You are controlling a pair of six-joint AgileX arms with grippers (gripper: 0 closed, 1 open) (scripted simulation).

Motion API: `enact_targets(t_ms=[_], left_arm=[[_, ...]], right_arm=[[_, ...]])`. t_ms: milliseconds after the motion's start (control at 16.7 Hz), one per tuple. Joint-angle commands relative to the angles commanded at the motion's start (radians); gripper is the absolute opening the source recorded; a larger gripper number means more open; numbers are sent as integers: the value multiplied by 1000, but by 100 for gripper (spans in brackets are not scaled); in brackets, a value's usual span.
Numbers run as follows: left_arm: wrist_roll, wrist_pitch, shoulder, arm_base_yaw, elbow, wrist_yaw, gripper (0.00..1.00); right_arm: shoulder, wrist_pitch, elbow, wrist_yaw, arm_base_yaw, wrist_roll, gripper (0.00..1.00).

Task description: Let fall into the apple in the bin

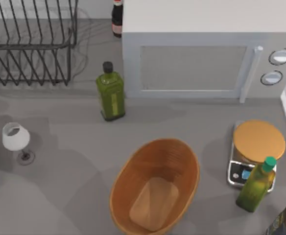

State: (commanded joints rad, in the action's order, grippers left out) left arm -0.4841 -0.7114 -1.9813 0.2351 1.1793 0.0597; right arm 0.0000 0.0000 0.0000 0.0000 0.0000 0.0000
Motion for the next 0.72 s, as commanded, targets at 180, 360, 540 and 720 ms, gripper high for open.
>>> enact_targets(t_ms=[180, 360, 540, 720], left_arm=[[0, 0, 0, 0, 0, 0, 47], [0, 0, 0, 0, 0, 0, 25], [0, 0, 0, 0, 0, 0, 2], [0, 0, 0, 0, 0, 0, 0]], right_arm=[[0, 0, 0, 0, 0, 0, 100], [0, 0, 0, 0, 0, 0, 100], [0, 0, 0, 0, 0, 0, 100], [0, 0, 0, 0, 0, 0, 100]])
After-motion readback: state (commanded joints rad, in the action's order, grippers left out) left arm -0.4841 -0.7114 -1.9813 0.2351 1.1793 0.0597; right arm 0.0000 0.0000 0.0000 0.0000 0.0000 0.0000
